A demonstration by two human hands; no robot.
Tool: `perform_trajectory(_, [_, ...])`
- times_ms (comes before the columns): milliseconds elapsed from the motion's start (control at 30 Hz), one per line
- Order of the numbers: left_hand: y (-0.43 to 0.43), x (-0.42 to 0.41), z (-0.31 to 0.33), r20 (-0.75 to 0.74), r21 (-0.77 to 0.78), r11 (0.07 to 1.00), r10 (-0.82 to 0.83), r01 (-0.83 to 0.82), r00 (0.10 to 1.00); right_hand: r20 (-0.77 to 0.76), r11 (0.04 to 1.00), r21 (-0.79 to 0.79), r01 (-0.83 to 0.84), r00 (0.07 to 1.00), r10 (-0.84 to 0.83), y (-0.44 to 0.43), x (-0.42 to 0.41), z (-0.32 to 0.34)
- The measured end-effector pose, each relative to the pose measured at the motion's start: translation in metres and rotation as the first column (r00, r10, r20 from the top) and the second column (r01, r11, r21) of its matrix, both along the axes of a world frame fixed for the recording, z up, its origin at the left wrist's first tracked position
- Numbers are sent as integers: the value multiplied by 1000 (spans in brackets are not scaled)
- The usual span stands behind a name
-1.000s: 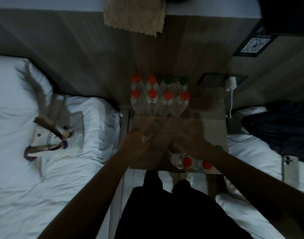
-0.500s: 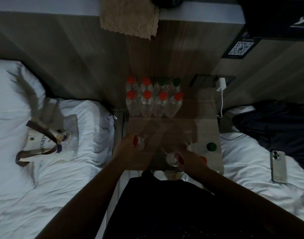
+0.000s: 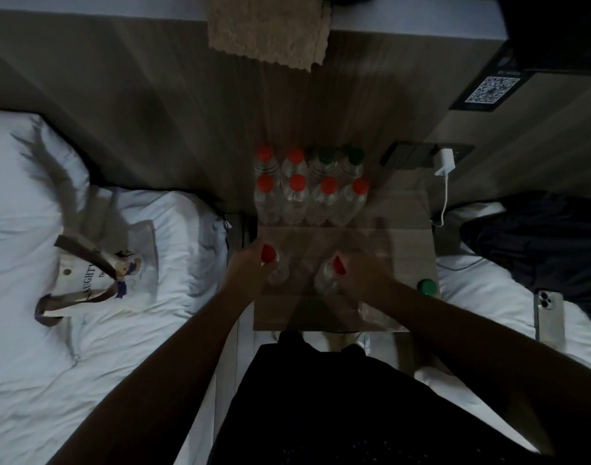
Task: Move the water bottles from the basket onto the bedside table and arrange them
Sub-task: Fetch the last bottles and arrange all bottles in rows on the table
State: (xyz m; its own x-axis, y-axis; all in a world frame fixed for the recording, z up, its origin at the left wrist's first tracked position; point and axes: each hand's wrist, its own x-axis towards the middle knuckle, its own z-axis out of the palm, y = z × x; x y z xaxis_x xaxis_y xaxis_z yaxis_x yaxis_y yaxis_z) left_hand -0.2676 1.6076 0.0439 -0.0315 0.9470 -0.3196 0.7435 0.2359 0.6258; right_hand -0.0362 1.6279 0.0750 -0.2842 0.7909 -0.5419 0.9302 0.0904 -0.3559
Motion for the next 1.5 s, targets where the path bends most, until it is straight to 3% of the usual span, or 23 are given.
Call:
perform_trajectory(100, [14, 0, 0, 5, 11, 999, 41, -41, 999, -69, 995, 99, 22, 997, -15, 23, -22, -1])
perform_trajectory(200, [29, 3, 5, 45, 18, 994, 107, -108, 993, -42, 993, 108, 39, 999, -34, 44, -44, 2])
perform_trajectory(500, [57, -2, -1, 41, 67, 997, 31, -34, 999, -50, 976, 174, 133, 991, -126, 75, -74, -9])
perform_trajectory(1133, [79, -17, -13, 38, 97, 995, -19, 15, 999, -88, 957, 256, 133, 990, -114, 85, -94, -20])
perform_trajectory(1333, [75, -16, -18, 60, 43, 996, 76, -79, 995, -159, 959, 196, 204, 972, -174, 83, -90, -22])
perform_trajectory(1500, [71, -10, -27, 86, -100, 975, 205, -196, 975, -200, 945, -8, 327, 925, -322, 80, -89, -33])
